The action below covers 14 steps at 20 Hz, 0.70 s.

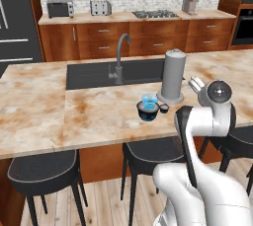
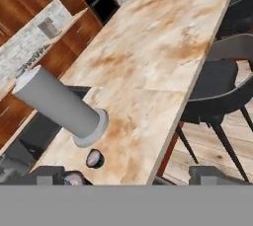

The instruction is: Stack the yogurt containers by placing the smaller containers on top of the larger containers.

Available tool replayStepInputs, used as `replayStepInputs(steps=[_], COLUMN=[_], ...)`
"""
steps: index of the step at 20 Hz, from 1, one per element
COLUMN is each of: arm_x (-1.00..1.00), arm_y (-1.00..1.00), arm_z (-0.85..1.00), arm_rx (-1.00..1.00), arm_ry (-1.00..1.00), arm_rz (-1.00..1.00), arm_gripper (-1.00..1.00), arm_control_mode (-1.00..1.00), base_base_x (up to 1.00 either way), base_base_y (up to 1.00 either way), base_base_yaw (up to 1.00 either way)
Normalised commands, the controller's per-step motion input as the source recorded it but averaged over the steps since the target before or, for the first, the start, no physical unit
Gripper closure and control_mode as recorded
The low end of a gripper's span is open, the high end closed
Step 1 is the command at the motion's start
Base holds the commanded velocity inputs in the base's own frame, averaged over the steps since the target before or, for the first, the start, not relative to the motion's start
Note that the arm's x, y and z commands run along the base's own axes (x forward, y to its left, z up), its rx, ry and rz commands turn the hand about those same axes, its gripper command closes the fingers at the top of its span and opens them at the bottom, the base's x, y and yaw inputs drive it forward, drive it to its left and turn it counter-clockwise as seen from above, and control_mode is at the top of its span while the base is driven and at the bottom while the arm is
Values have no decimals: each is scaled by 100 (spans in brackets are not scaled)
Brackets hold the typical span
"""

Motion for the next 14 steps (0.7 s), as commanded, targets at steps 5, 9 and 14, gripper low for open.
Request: replayStepInputs(steps=[5,9,14], arm_x=[-6,-10,-3], arm_y=[-8,-20,-23], arm_z=[7,18,17], arm_rx=[37,41,40], arm_ry=[0,0,0], arm_rz=[-30,-26,-22], arm_gripper=[-100,-100,-100], arm_control_mode=[-100,-100,-100], base_base_x=[0,0,0], base_base_y=[0,0,0], base_base_yaw=[0,0,0])
